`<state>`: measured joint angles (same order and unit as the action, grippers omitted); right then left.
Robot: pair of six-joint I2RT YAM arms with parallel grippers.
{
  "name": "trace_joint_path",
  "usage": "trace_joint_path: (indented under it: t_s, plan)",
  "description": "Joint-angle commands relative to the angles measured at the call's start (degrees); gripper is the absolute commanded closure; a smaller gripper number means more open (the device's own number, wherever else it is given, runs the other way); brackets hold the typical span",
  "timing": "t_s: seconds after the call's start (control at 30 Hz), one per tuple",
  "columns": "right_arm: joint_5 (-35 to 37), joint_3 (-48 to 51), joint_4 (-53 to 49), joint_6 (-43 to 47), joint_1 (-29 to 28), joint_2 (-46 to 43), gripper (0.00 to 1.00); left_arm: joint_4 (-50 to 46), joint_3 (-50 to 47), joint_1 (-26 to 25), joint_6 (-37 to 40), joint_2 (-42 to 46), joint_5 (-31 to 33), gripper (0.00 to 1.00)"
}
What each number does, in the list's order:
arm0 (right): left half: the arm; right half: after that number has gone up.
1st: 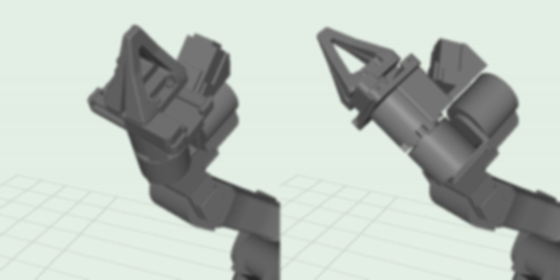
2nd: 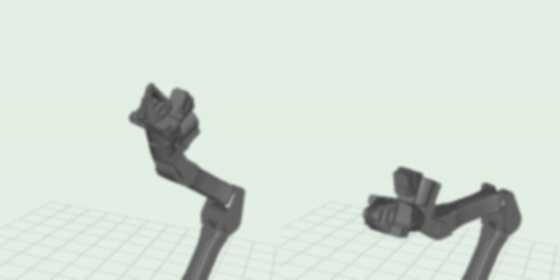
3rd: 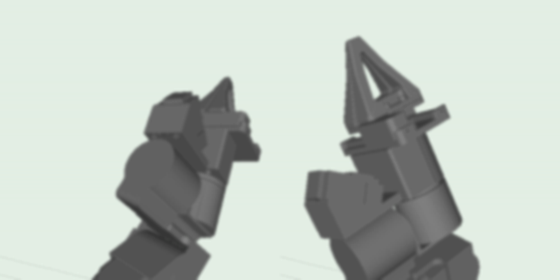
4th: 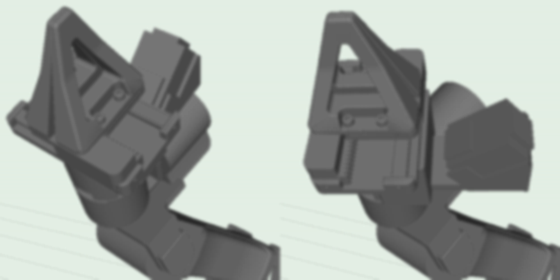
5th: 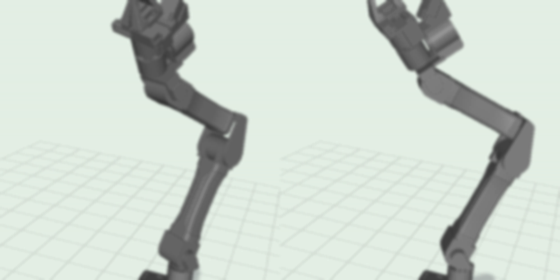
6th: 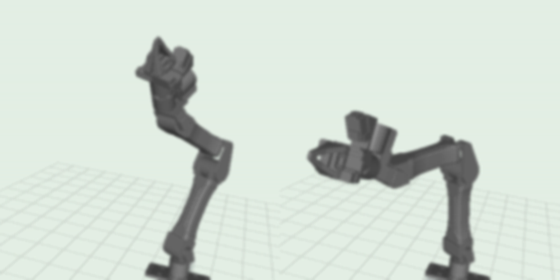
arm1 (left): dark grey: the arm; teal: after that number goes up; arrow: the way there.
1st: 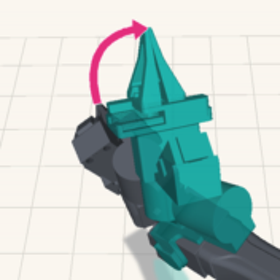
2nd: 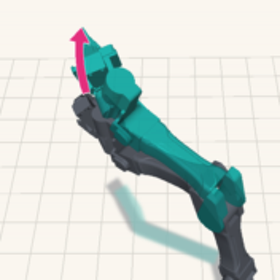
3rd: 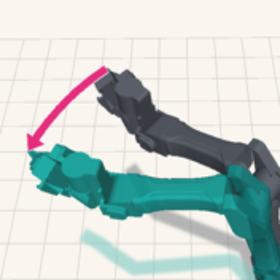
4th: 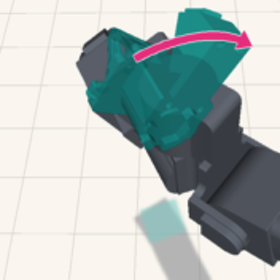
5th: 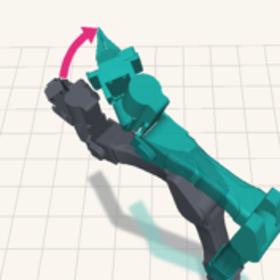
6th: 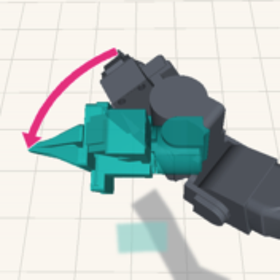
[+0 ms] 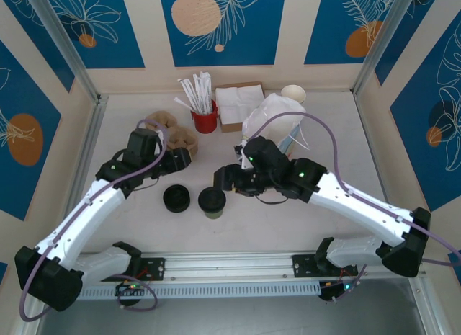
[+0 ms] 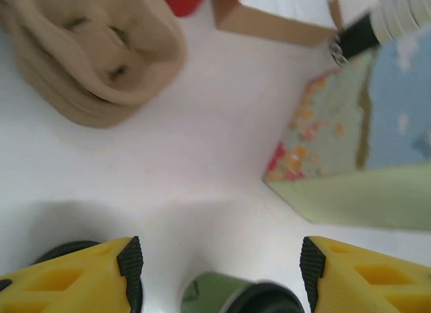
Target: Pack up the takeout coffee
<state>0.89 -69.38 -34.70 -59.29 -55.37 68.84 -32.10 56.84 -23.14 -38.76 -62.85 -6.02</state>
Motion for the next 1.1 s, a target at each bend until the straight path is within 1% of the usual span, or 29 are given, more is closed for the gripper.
trace_joint_path:
  t_s: [0.0, 0.13, 0.37, 0.57, 0.67, 0.77, 0.97, 1.07]
  plan:
    - [-1.04, -2.74, -3.27, 3.41, 1.05, -3.09, 0.42, 2.93, 1.78, 2.78, -3.86, -2.60, 5.79, 0.35]
    - [-2.87, -3.14, -4.54, 5.64, 4.83, -6.58, 0.43, 6.83, 2.02, 5.18, -6.42, -6.73, 6.81, 0.36]
    - [-10.21, -2.12, -6.55, 9.15, 16.13, -12.05, 0.45, 11.82, 3.75, 7.96, -9.04, -13.91, 7.25, 0.38]
    - [-17.64, -0.62, -7.48, 10.60, 25.79, -15.12, 0.46, 13.21, 5.50, 8.89, -10.17, -18.46, 8.25, 0.41]
    - [-20.35, 0.01, -7.83, 10.82, 29.00, -15.84, 0.46, 13.98, 5.73, 9.07, -10.78, -19.95, 8.33, 0.42]
    - [-22.35, 0.39, -8.08, 10.97, 31.03, -16.19, 0.46, 14.48, 5.80, 9.18, -11.30, -21.27, 8.82, 0.43]
    - [-23.91, 0.65, -8.86, 11.30, 32.95, -16.53, 0.47, 15.15, 6.07, 9.20, -11.48, -23.62, 9.04, 0.44]
    - [-24.22, 0.88, -8.89, 11.46, 33.74, -16.82, 0.46, 15.93, 6.47, 9.26, -11.68, -24.87, 8.16, 0.48]
